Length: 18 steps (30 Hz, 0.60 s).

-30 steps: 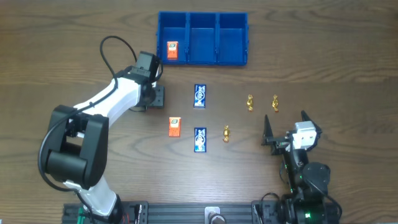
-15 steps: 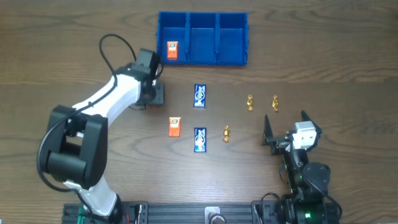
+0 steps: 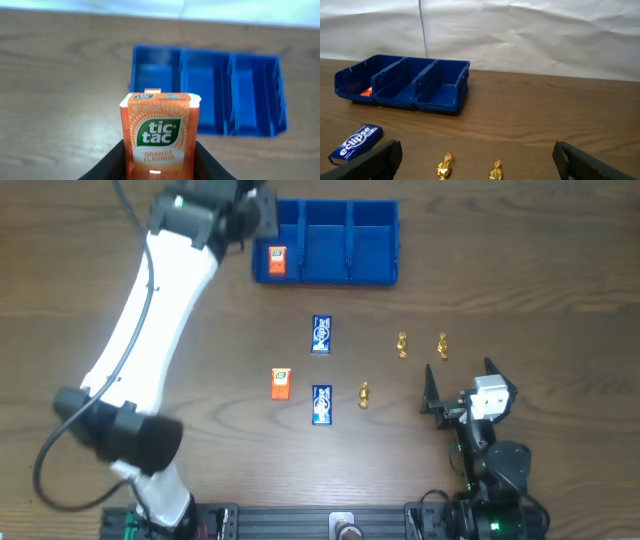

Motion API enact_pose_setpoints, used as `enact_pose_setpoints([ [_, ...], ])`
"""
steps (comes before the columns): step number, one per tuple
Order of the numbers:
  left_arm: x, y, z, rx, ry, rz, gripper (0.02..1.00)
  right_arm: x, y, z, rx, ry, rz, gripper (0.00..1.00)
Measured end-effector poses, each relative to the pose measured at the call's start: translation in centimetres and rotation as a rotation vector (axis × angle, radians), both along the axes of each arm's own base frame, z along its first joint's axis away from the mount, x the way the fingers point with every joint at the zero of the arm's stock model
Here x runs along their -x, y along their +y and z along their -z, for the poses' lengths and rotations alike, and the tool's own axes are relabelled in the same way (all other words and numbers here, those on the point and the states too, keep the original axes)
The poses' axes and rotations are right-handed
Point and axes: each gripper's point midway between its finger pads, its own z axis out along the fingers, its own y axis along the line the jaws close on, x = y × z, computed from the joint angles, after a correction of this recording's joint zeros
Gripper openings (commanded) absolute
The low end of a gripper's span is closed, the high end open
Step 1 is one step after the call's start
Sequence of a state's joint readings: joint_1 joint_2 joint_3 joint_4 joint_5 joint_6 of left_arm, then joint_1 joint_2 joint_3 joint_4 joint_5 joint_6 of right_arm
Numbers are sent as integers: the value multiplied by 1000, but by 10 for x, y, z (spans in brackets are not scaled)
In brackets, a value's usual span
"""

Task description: Sort Candies Into Trays

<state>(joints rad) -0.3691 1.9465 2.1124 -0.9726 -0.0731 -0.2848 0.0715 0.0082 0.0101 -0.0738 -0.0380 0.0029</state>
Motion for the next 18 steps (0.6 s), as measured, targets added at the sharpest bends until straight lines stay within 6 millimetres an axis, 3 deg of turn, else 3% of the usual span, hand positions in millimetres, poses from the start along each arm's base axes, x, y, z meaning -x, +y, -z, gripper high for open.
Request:
enact_pose_setpoints([
  [3, -20, -7, 24, -20, 55, -4, 332, 0, 0, 0, 0, 0, 0, 998],
  [8, -37, -14, 110, -79, 215, -3, 336, 0, 0, 0, 0, 0, 0, 998],
  [11, -40, -13, 146, -90, 281, -4, 329, 0, 0, 0, 0, 0, 0, 998],
  [13, -42, -11, 155, -88, 297, -9, 327, 0, 0, 0, 0, 0, 0, 998],
  [18, -47, -6, 152, -68, 287, -17, 329, 0, 0, 0, 0, 0, 0, 998],
])
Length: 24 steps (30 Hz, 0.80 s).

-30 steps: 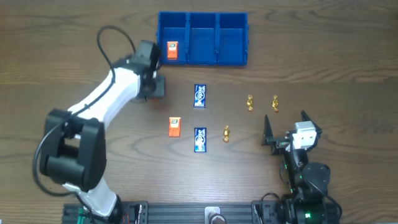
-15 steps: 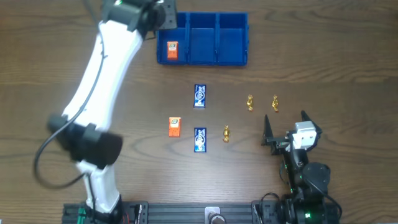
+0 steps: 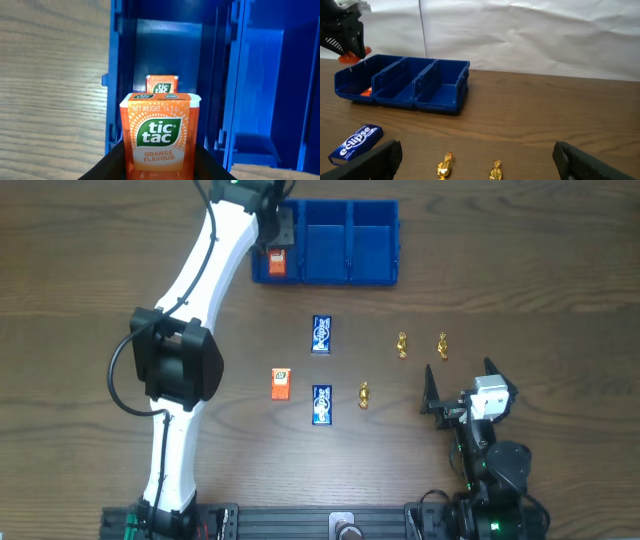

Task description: Sort Candies Into Trays

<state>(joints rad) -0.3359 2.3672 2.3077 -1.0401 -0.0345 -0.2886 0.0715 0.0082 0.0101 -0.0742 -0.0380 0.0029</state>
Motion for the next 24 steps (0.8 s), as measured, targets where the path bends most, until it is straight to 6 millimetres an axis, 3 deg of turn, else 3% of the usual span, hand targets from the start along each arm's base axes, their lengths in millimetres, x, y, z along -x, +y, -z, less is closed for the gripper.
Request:
enact_pose_setpoints([
  [8, -3, -1, -1, 10, -12, 0, 367, 0, 0, 0, 0, 0, 0, 998],
  [9, -4, -1, -2, 11, -15, 0, 478, 0, 0, 0, 0, 0, 0, 998],
  [10, -4, -1, -2, 12, -17, 0, 649, 0, 0, 0, 0, 0, 0, 996],
  [13, -4, -1, -2, 11, -17, 2, 890, 0, 0, 0, 0, 0, 0, 998],
  [14, -5, -2, -2, 10, -19, 5, 919, 0, 0, 0, 0, 0, 0, 998],
  [20, -5, -2, -6, 18, -29, -3, 969, 0, 0, 0, 0, 0, 0, 998],
  [24, 5, -2, -35, 35, -79, 4, 998, 0, 0, 0, 0, 0, 0, 998],
])
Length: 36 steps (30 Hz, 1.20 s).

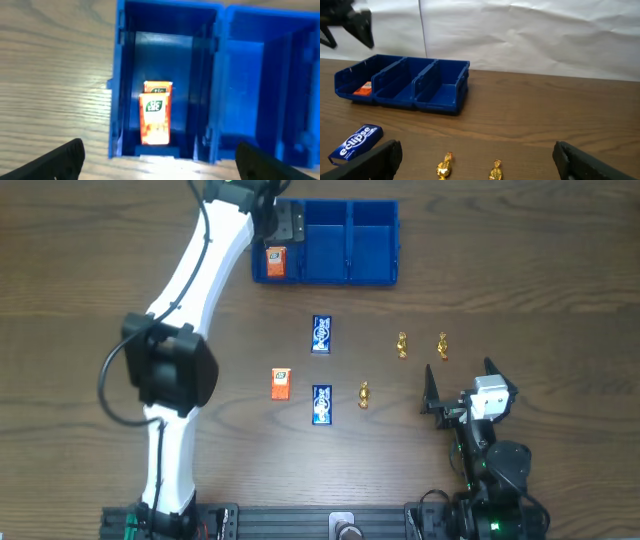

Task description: Sort Candies Into Trays

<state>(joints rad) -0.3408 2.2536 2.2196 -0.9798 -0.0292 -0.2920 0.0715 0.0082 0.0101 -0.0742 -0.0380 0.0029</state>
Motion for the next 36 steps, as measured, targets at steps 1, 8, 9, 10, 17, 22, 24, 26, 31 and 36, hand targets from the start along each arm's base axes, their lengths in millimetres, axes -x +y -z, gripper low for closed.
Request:
enact_pose_setpoints([
  [1, 6, 0, -11, 6, -17, 4, 998, 0, 0, 0, 0, 0, 0, 998],
  [8, 115, -22, -92, 97, -171, 97, 1000, 0, 0, 0, 0, 0, 0, 998],
  [9, 135, -25, -89, 109, -167, 111, 1000, 0, 0, 0, 0, -1, 0, 998],
  [10, 149, -26, -83, 113, -151, 114, 1000, 0, 0, 0, 0, 0, 0, 998],
  [17, 229, -3, 66, 23, 145, 43, 985, 0, 0, 0, 0, 0, 0, 998],
  [22, 262, 9, 119, -12, 233, 16, 982, 0, 0, 0, 0, 0, 0, 998],
  [24, 266, 8, 124, -12, 236, 16, 982, 0, 0, 0, 0, 0, 0, 998],
  [26, 265, 6, 125, -5, 231, 11, 978, 0, 0, 0, 0, 0, 0, 998],
  [31, 264, 5, 135, -13, 244, 5, 978, 0, 0, 0, 0, 0, 0, 998],
  [36, 269, 5, 149, -43, 285, 12, 980, 0, 0, 0, 0, 0, 0, 998],
])
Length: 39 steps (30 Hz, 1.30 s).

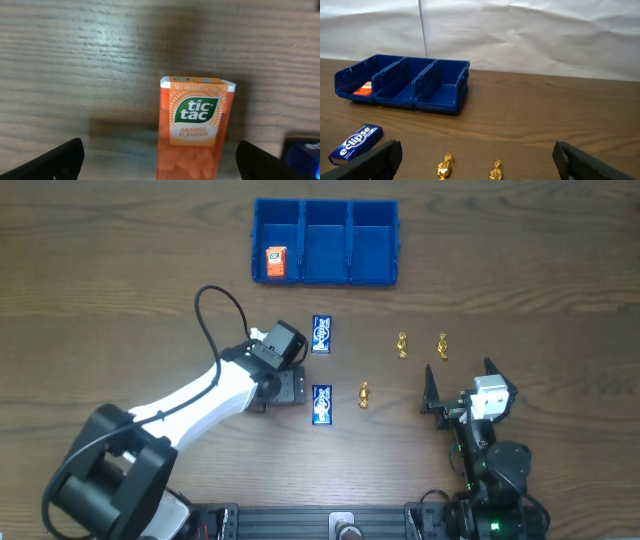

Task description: Sort Candies Into Trays

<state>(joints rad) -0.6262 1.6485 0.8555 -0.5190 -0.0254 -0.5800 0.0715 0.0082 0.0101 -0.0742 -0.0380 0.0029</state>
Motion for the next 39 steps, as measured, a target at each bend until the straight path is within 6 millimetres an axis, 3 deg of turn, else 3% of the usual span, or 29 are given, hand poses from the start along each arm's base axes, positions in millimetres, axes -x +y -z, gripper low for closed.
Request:
enact_pose_setpoints([
  [9, -6, -15, 0, -3, -4, 28, 939, 0, 0, 0, 0, 0, 0, 998],
  [18, -7, -15, 6, -11, 11, -2, 603, 0, 0, 0, 0, 0, 0, 998],
  [25, -8, -15, 6, -9, 7, 0, 432, 0, 0, 0, 0, 0, 0, 998],
  [30, -8, -16, 6, -5, 6, -11, 362, 0, 0, 0, 0, 0, 0, 998],
  [39, -12, -18, 2, 1, -6, -21, 332, 0, 0, 0, 0, 0, 0, 998],
])
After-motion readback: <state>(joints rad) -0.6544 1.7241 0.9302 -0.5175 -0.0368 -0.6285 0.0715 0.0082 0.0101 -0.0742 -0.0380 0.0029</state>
